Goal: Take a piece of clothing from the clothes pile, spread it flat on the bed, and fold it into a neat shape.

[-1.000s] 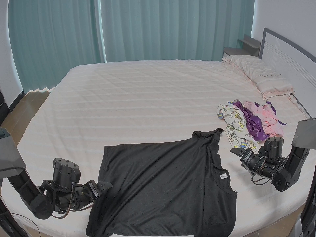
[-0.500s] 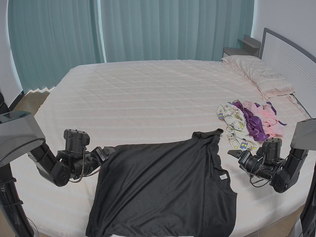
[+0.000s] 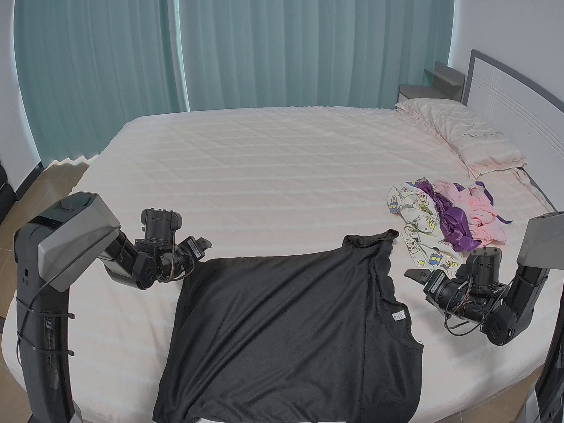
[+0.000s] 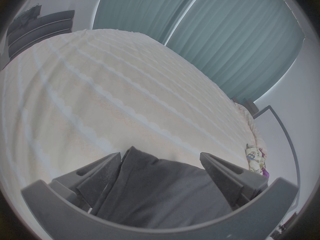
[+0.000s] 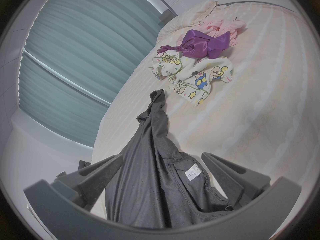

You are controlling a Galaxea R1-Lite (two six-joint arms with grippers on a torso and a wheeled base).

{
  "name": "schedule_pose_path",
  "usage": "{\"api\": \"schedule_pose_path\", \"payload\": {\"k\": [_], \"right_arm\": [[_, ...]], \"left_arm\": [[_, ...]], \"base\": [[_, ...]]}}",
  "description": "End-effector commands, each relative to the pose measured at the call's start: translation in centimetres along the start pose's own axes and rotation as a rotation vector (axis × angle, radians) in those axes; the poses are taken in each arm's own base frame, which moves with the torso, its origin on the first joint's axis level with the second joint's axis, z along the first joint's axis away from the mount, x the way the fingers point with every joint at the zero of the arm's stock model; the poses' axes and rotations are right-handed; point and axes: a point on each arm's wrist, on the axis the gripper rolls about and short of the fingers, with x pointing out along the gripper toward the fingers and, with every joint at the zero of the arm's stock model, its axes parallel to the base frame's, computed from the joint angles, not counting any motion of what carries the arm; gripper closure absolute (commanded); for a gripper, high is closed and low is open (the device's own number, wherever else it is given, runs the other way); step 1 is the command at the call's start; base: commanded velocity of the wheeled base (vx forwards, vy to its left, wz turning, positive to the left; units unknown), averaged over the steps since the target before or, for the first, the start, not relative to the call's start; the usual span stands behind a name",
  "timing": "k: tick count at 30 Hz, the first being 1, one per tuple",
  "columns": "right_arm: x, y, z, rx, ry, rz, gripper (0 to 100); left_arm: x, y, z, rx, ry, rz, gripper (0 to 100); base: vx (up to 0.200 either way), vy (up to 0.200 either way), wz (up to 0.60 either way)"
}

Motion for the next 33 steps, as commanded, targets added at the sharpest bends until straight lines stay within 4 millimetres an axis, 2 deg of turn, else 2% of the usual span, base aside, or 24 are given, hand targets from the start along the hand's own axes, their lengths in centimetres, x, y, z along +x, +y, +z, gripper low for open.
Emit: {"api": "schedule_pose_path", "payload": {"k": [1,12,13,18,23,29,30,33], "right_arm": [[0.0,0.0,-0.1,0.000,0.002,-0.002,0],[0.0,-0.1,-0.2,-0.002,0.005,-0.006,0],[0.0,-0.1,-0.2,-0.002,0.004,-0.004,0],[0.2,-0.3,-0.3,-0.007,0.010,-0.013,0],[0.4,-0.6,-0.5,-0.019,0.016,-0.024,0],[0.4,-0.6,-0.5,-0.020,0.009,-0.016,0],[0.4,-0.6,-0.5,-0.021,0.007,-0.014,0],[0.5,-0.7,-0.6,-0.020,0.011,-0.021,0]], "left_arm": [[3.3,1.8,-1.0,0.004,0.021,0.039,0],[5.0,2.1,-1.0,0.022,-0.004,0.072,0],[5.1,2.0,-0.9,0.023,0.004,0.079,100],[5.2,2.0,-0.3,0.016,-0.005,0.083,100],[4.6,2.9,3.2,-0.018,-0.093,0.095,100],[4.4,3.9,4.1,0.005,-0.099,0.125,100],[4.2,4.8,4.8,0.021,-0.107,0.144,100],[4.4,5.0,5.4,0.023,-0.122,0.143,100]], "base": [[0.000,0.000,0.00],[0.000,0.000,0.00],[0.000,0.000,0.00],[0.000,0.000,0.00],[0.000,0.000,0.00],[0.000,0.000,0.00],[0.000,0.000,0.00],[0.000,0.000,0.00]]}}
